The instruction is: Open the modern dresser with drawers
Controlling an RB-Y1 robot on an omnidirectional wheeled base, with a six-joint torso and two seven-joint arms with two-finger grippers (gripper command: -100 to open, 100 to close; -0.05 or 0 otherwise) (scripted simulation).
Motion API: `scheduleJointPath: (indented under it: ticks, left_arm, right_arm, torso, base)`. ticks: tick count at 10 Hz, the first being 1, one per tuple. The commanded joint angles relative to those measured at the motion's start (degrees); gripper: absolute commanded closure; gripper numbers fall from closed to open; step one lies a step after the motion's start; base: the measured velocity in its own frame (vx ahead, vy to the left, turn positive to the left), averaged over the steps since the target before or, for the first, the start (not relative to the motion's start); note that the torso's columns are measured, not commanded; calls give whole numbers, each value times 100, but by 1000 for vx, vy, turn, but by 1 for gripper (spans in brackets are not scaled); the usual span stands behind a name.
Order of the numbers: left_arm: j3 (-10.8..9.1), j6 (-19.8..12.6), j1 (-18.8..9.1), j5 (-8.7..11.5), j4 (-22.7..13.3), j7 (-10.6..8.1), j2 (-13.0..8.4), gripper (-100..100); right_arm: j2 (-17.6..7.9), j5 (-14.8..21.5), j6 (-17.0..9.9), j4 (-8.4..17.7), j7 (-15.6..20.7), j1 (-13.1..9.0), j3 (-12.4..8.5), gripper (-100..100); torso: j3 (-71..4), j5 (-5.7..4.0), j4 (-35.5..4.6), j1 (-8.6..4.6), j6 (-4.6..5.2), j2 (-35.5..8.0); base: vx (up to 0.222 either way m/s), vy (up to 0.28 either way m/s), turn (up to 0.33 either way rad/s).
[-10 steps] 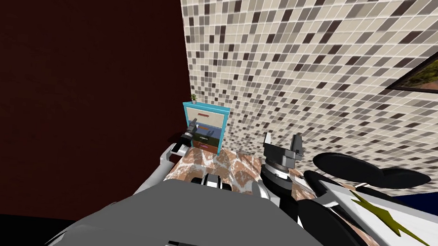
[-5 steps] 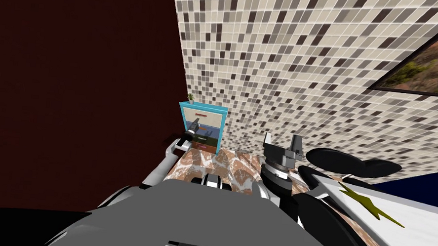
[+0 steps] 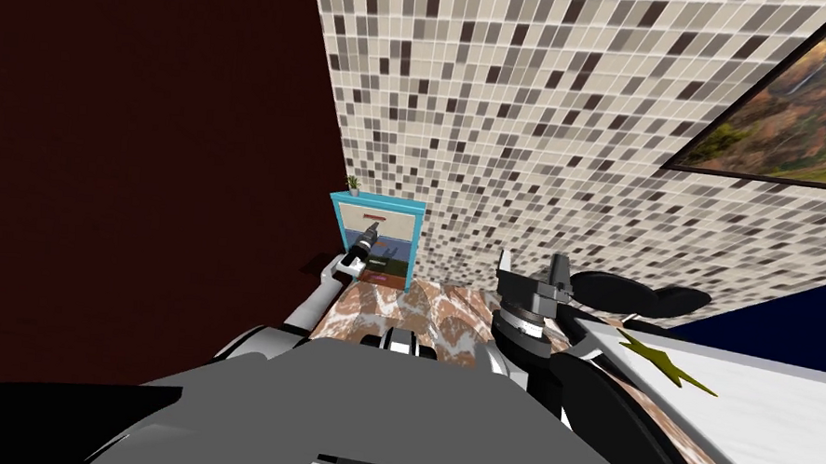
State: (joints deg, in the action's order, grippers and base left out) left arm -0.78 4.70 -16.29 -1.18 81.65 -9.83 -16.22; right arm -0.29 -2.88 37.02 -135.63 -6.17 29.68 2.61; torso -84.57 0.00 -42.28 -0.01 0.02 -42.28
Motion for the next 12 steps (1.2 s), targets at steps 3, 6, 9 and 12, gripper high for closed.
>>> scheduleJointPath:
  ticks: [3,6,9,12]
  left_arm:
    - [5,-467,-528,-58,-587,-182,-156,-100]
    - [5,-908,-1118,-135,-1183,-354,-327,-100]
    - [5,-1043,-1308,-159,-1464,-407,-394,-100]
    - [5,-1398,-1791,-221,-1999,-546,-623,-100]
  right_arm:
    - [0,0,0,0,0,0,0,0]
    - [0,0,0,0,0,0,0,0]
    - [0,0,0,0,0,0,0,0]
    - [0,0,0,0,0,0,0,0]
  torso:
    - [1,-1,-1,-1,-1,-1]
    - [-1,0,0,2,-1,1]
    - [1,0,-1,-1,-1,-2]
    - [0,0,0,2,-1,0]
  base:
    - [6,12,-43]
    - [7,15,-104]
    - [5,12,-48]
    - [5,13,-88]
